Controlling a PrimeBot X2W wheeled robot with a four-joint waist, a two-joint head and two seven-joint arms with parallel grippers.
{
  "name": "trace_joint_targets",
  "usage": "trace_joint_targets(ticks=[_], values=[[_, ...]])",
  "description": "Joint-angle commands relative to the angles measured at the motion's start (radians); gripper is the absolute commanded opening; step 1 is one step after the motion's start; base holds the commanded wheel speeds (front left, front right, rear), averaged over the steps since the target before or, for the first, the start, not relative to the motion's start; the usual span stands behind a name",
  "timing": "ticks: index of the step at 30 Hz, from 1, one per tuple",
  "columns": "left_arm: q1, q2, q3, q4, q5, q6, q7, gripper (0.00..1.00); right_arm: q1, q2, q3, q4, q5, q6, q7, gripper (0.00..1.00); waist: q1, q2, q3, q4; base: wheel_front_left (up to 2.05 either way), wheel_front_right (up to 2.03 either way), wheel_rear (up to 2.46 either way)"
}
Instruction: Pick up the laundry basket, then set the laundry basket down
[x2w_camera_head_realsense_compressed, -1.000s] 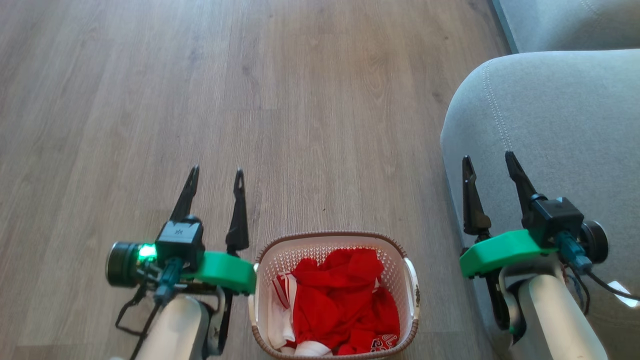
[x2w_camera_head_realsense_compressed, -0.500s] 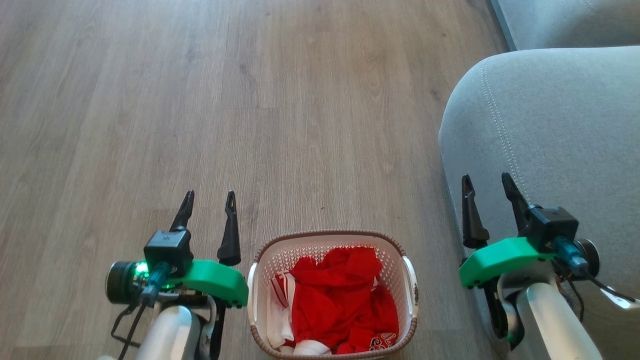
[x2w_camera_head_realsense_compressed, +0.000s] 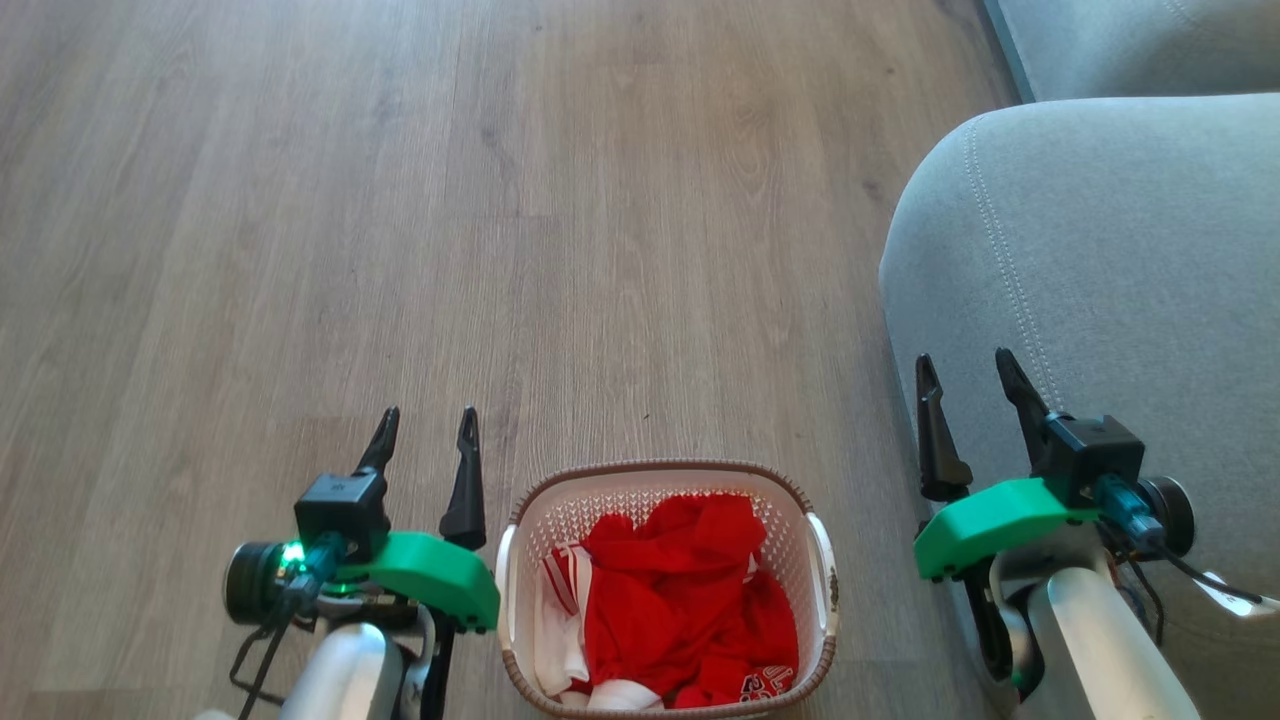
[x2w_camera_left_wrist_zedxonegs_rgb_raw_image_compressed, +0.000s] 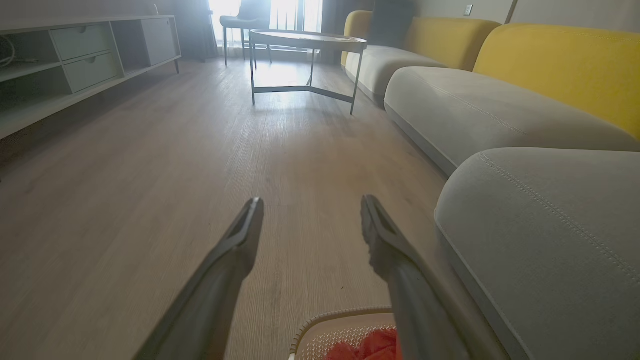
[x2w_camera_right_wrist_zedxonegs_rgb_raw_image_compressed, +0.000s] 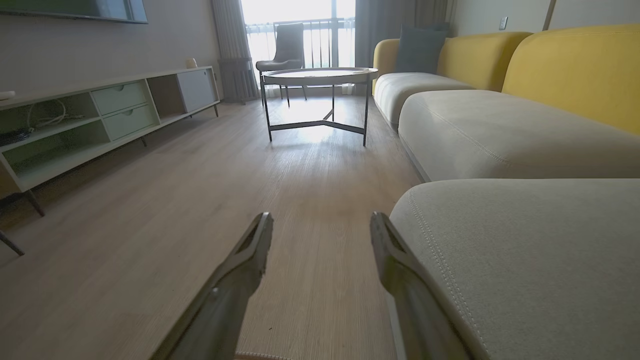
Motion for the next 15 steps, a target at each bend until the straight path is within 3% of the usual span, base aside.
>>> trace_joint_targets(ticks=[1,15], values=[[-0.042,-0.001,0.025,-0.028,-0.002,-0.005,-0.005,1.00,-0.034,-0.007,0.021,-0.028,-0.006,0.007,-0.012,1.00,0.0000,0.0000,0.000,0.000,0.00,0.00,0.00],[-0.045,-0.001,0.021,-0.023,0.001,-0.002,-0.005,1.00,-0.034,-0.007,0.029,-0.033,0.007,0.007,-0.012,1.00,0.0000,0.0000,0.004,0.000,0.00,0.00,0.00]])
